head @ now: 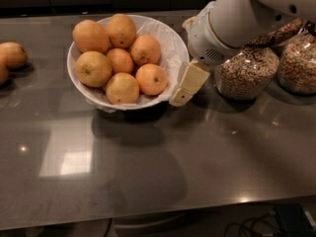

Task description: Pick orange from white bowl

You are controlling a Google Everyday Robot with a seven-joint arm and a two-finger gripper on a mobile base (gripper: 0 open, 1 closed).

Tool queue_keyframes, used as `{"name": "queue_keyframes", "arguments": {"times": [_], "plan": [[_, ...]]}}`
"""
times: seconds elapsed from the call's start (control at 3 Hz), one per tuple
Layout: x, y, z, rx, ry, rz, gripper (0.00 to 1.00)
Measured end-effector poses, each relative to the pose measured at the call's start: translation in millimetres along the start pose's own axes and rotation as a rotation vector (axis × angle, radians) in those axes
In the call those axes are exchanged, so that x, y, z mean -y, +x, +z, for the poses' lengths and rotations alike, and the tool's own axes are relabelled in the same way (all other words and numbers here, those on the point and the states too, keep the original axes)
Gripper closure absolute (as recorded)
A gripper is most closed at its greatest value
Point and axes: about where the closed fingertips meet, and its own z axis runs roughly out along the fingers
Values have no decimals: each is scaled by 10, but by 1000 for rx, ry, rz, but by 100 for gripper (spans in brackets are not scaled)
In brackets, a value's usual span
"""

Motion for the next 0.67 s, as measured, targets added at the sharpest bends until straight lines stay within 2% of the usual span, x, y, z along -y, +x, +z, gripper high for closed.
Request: {"name": "queue_keyframes", "arguments": {"times": [0.33, 0.67], "plan": [[127, -277, 207, 65, 26, -25, 0], [155, -323, 281, 81, 33, -31, 0]]}}
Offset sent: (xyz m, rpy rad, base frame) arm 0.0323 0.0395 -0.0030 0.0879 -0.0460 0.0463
